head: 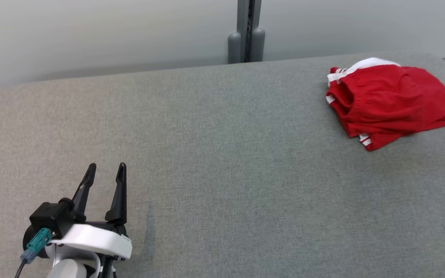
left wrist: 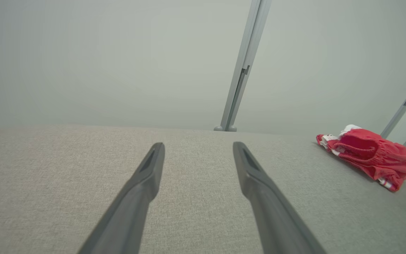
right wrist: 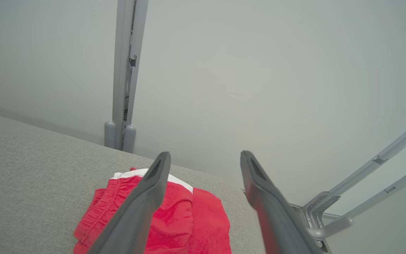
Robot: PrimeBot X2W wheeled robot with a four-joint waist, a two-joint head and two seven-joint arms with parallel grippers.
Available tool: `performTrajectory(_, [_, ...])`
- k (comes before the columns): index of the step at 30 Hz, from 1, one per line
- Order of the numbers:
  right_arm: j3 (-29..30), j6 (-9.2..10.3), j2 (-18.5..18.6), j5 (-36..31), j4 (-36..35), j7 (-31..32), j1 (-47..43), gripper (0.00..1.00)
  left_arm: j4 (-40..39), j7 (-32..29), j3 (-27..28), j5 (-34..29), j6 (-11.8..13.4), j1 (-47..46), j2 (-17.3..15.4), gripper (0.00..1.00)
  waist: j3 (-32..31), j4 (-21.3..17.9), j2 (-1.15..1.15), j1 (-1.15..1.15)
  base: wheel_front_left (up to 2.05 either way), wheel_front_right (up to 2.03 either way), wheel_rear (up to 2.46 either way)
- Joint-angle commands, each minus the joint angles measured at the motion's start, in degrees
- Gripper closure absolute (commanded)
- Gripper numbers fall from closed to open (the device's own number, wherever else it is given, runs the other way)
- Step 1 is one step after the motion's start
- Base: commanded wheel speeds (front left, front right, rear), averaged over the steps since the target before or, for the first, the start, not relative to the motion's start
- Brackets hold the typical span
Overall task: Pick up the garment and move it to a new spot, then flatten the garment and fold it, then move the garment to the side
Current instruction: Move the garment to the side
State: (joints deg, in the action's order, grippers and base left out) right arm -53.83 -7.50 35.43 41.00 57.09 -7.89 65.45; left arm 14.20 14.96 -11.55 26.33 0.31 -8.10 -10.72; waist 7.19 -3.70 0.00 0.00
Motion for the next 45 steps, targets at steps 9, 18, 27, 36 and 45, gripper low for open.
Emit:
performTrajectory(9, [8.15, -0.01, -2.40, 0.82, -4.73, -6.59, -11.20, 0.00, -4.09, -0.68, 1.15, 0.50, 1.85, 3.68, -1.77, 0.00, -3.77, -0.99, 0.00, 0.00, 0.00, 0.00, 0.00])
performTrajectory(18, [27.42, -0.01, -5.80, -6.19, -21.44, -7.30, -29.97, 0.00, -5.87, -0.66, 1.85, 1.23, 3.40, 7.02, -1.47, 0.00, -6.76, 0.58, 0.00, 0.00, 0.00, 0.00, 0.00])
performTrajectory(27, [43.95, -0.01, -15.57, -16.57, -40.09, -7.32, -51.11, 0.00, -6.95, -0.29, 1.59, 0.84, 3.57, 8.93, -1.20, 0.00, -8.11, 2.98, 0.00, 0.00, 0.00, 0.00, 0.00])
performTrajectory(36, [49.32, -0.01, -22.47, -21.73, -47.33, -7.34, -61.84, 0.00, -6.95, 0.17, 2.81, 0.47, 2.87, 10.32, 0.33, 0.00, -8.52, 4.93, 0.00, 0.00, 0.00, 0.00, 0.00])
performTrajectory(45, [49.71, -0.01, -26.31, -24.76, -47.52, -7.33, -66.01, 0.00, -8.71, 0.23, 6.56, -7.26, 1.69, 11.63, 3.11, 0.00, -8.67, 5.18, 0.00, 0.00, 0.00, 0.00, 0.00])
